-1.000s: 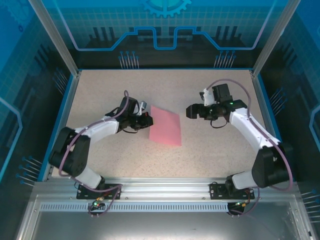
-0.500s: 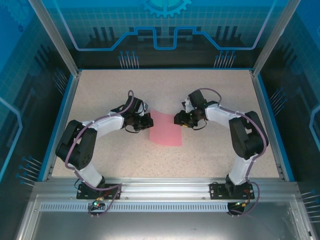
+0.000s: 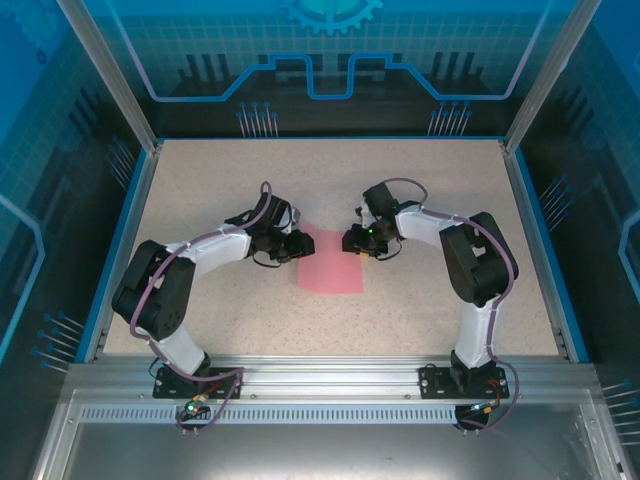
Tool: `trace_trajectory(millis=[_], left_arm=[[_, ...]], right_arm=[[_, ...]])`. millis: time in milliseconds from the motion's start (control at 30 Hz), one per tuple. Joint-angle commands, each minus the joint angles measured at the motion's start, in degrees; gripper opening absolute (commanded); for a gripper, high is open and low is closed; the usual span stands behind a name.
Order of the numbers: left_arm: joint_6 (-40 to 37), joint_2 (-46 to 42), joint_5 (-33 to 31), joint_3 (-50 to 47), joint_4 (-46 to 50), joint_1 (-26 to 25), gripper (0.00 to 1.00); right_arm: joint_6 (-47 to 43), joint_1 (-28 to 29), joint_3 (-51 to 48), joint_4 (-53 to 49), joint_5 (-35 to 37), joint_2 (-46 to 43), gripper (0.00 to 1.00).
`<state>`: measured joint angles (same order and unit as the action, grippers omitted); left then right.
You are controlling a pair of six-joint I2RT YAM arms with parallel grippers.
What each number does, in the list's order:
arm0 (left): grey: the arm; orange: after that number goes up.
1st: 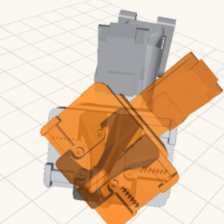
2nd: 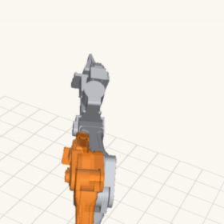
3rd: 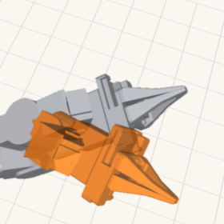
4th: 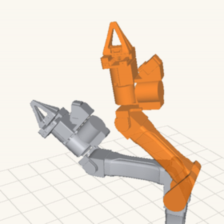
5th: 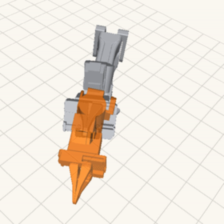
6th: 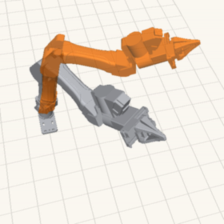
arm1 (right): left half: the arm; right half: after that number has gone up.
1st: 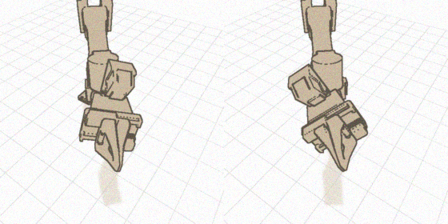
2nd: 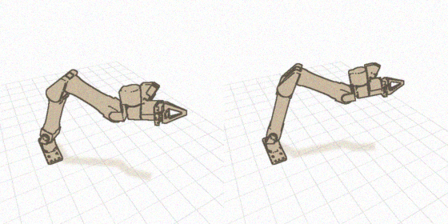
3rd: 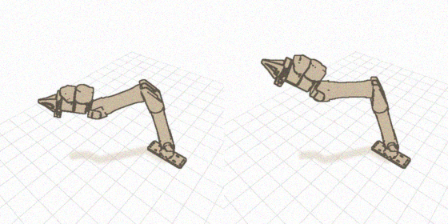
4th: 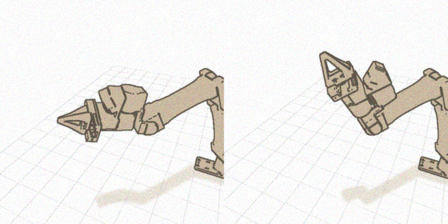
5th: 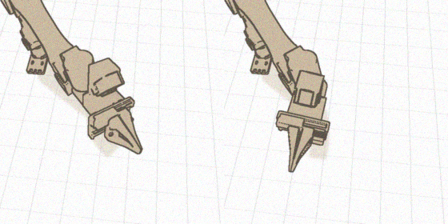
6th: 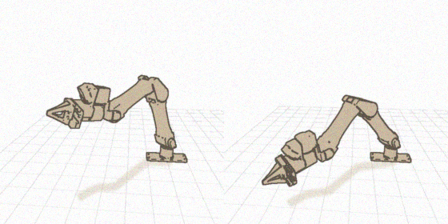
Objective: Fold a paper plane with a square sheet of paper (fold left side to right side)
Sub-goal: First fold in half a square sheet of paper at the center of the table.
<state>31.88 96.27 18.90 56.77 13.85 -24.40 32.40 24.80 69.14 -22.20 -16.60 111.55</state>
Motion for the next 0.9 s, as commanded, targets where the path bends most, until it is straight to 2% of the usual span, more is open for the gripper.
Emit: trace_trajectory(millis=[0,100,333,533,700,867], left_arm=[[0.0,-0.6,1.7,2.7,0.6,-1.3,0.43],[0.3,-0.2,2.4,4.0,0.1,-2.6,0.5],[2.5,1.7,4.9,5.2,-3.3,-4.3,0.58],[2.8,4.4,5.2,6.9,-3.8,-5.4,0.59],[2.7,5.5,5.2,8.0,-3.5,-5.9,0.54],[2.6,6.0,5.2,8.6,-3.2,-6.3,0.43]], right_arm=[[0.8,1.0,-1.6,-1.2,1.1,1.0,0.42],[1.6,0.7,-3.9,1.6,-0.5,-0.3,0.42],[2.8,-1.8,-6.6,8.1,-8.4,-3.0,0.45],[3.4,-3.9,-7.3,9.7,-11.7,-6.5,0.48],[4.6,-4.8,-8.0,12.1,-15.4,-9.3,0.52],[9.1,-4.5,-8.0,18.4,-21.7,-8.0,0.53]])
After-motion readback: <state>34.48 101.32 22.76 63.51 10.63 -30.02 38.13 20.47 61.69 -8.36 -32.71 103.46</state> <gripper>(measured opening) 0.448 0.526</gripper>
